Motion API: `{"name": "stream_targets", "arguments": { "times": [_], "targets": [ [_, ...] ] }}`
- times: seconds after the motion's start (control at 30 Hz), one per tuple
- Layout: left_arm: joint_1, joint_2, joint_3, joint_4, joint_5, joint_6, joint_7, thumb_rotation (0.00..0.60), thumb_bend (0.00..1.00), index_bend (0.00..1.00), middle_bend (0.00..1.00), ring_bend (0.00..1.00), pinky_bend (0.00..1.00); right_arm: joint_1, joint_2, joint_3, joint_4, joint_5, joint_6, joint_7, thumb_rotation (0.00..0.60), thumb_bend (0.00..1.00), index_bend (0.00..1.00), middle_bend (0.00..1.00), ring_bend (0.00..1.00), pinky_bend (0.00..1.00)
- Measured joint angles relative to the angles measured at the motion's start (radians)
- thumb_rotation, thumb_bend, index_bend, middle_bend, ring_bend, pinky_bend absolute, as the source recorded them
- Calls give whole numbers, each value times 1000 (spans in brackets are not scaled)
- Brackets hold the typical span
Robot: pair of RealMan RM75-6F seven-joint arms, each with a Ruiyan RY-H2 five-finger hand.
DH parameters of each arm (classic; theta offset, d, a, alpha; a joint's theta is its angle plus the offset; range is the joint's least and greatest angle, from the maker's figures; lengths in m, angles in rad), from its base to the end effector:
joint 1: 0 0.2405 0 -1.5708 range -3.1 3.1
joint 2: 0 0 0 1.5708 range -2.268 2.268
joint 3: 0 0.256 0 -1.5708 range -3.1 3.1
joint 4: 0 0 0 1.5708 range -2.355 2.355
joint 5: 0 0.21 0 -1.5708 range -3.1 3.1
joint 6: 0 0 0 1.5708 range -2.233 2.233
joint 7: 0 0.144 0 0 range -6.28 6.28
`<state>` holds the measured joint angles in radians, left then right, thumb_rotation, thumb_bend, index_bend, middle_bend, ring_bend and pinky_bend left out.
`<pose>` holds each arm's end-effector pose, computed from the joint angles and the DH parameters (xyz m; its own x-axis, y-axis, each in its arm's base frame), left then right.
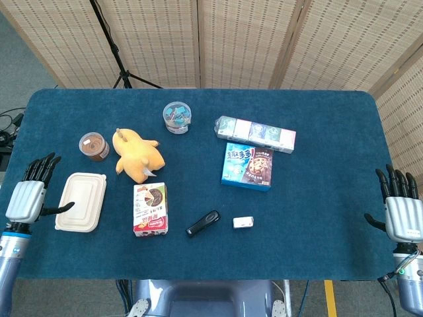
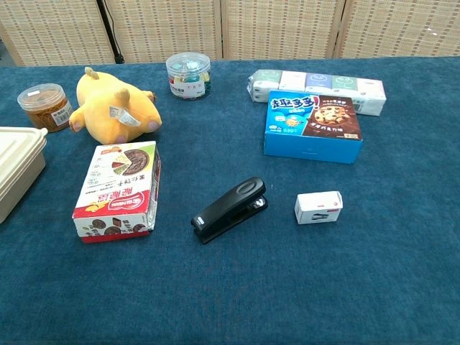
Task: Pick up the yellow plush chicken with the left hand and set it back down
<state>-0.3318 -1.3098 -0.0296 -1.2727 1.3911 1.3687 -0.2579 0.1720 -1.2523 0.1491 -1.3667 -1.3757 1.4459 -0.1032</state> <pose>-0.3255 0.2658 0.1215 0.2848 0.0246 0.9583 0.9551 -0.0919 -0.2815 -0.3389 -0.2324 0.1590 0.5541 0.0976 0.8267 -0.8323 0.0813 0.5483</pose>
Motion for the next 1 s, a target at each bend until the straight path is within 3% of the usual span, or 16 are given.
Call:
{"name": "stream_targets", "arguments": {
  "times": [0.3, 0.67, 0.73, 0.87, 1.0],
  "targets": [
    [5, -19, -14, 43, 22, -15, -15, 520, 0, 0, 0, 0, 0, -1, 6, -4, -14, 4, -19, 9, 600, 0, 0, 0, 0, 0],
    [-21, -33, -35, 79, 56, -41, -68, 435, 0, 0, 0, 0, 0, 9, 6, 0, -3, 19, -56, 35, 600, 0, 0, 0, 0, 0],
    [-42, -37, -43, 93, 61, -62, -79, 369, 0, 0, 0, 0, 0, 12, 4, 4, 1, 24, -61, 39, 600, 0, 0, 0, 0, 0],
    [-91, -73, -65, 164, 79, -85, -98, 160, 0, 0, 0, 0, 0, 16, -2, 9, 11, 37, -74, 39, 600, 0, 0, 0, 0, 0],
    [-145, -125, -76, 271, 113, -97, -151, 29, 0, 0, 0, 0, 0, 20, -9, 12, 25, 50, -86, 36, 600, 0, 0, 0, 0, 0]
  ]
}}
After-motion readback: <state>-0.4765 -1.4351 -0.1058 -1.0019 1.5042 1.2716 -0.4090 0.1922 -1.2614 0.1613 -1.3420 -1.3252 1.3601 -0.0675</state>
